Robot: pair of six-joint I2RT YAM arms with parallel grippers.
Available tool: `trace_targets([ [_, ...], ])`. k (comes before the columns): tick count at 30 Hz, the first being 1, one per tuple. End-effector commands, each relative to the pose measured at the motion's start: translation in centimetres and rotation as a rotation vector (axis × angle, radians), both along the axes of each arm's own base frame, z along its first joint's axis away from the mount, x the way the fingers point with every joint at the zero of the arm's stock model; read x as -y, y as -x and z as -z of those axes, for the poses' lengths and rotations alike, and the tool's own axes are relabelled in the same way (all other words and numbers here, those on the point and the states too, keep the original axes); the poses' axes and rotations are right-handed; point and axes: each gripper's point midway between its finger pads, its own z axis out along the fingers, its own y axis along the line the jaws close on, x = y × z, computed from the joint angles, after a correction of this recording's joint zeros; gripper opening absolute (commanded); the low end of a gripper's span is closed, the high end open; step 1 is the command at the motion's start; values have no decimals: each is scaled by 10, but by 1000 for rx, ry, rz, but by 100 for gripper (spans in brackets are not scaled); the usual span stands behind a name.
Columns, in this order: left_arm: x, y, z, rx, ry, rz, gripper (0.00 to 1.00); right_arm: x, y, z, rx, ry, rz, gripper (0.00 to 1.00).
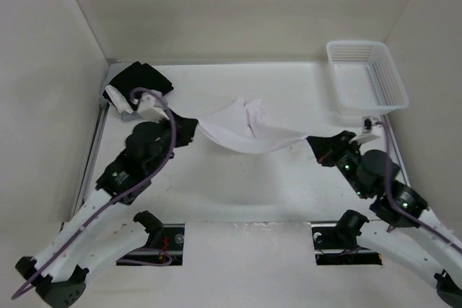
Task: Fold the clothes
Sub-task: Flatten the tank top out
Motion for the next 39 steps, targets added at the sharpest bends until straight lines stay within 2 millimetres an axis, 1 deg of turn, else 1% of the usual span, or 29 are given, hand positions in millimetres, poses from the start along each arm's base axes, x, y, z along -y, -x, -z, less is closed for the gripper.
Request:
trace_targets([
  [1,-41,7,-95,231,50,-116,0,30,15,-104,196,-30,62,0],
  [3,-53,16,-144,330,92,-132,0,35,25,-153,262,-63,52,0],
  [4,-58,22,-168,377,120,-141,0,36,28,-170,283,-74,45,0],
  [6,-67,34,-212,462,168,-143,0,35,39,-218,340,-112,6,0],
  [7,-71,39,-230,494,186,-145,0,34,42,-239,363,-126,-2,0],
  [9,-79,48,-261,554,217,-158,0,32,42,-274,407,-111,5,0],
  [10,-81,50,-273,576,223,-159,1,33,42,-289,424,-99,17,0],
  [11,-81,49,-280,587,225,-163,1,32,41,-303,441,-87,25,0],
  [12,-79,48,-286,594,228,-160,1,27,41,-313,455,-67,27,0],
  [13,-76,45,-289,596,224,-155,1,21,41,-320,466,-47,26,0],
  [15,-69,31,-284,580,201,-166,2,7,35,-325,489,-6,45,0],
  [17,-60,6,-266,544,150,-190,2,-7,23,-321,502,47,73,0],
  [18,-56,-13,-250,512,122,-210,2,-16,14,-314,501,66,83,0],
  [19,-51,-34,-229,472,89,-222,2,-27,-2,-300,492,101,93,0],
  [20,-44,-54,-203,418,74,-215,2,-34,-19,-287,476,125,98,0],
  [21,-38,-69,-183,372,75,-208,2,-40,-33,-276,455,138,92,0],
  [22,-38,-92,-154,308,78,-217,2,-45,-54,-259,418,144,85,0],
  [24,-52,-136,-105,198,105,-264,2,-51,-101,-227,340,143,56,0],
  [25,-59,-154,-90,160,122,-283,2,-55,-127,-211,295,140,32,0],
  [26,-65,-172,-81,138,136,-299,1,-57,-151,-201,263,133,19,0],
  [27,-68,-189,-79,126,139,-306,1,-57,-175,-195,240,130,19,0],
  [28,-67,-205,-80,114,142,-303,1,-57,-197,-192,225,134,25,0],
  [29,-66,-219,-85,110,148,-298,1,-55,-214,-194,220,137,34,0],
  [30,-65,-229,-96,119,155,-294,1,-54,-229,-199,219,135,43,0],
  [32,-62,-246,-126,153,170,-278,1,-47,-246,-220,240,122,66,0],
  [34,-63,-255,-160,206,175,-272,1,-42,-250,-250,288,109,82,0],
  [36,-65,-256,-193,263,176,-268,1,-36,-247,-280,337,89,90,0],
  [38,-74,-256,-218,304,174,-281,1,-33,-240,-302,372,76,88,0],
  [39,-77,-257,-227,317,168,-285,1,-31,-235,-314,392,70,90,0],
])
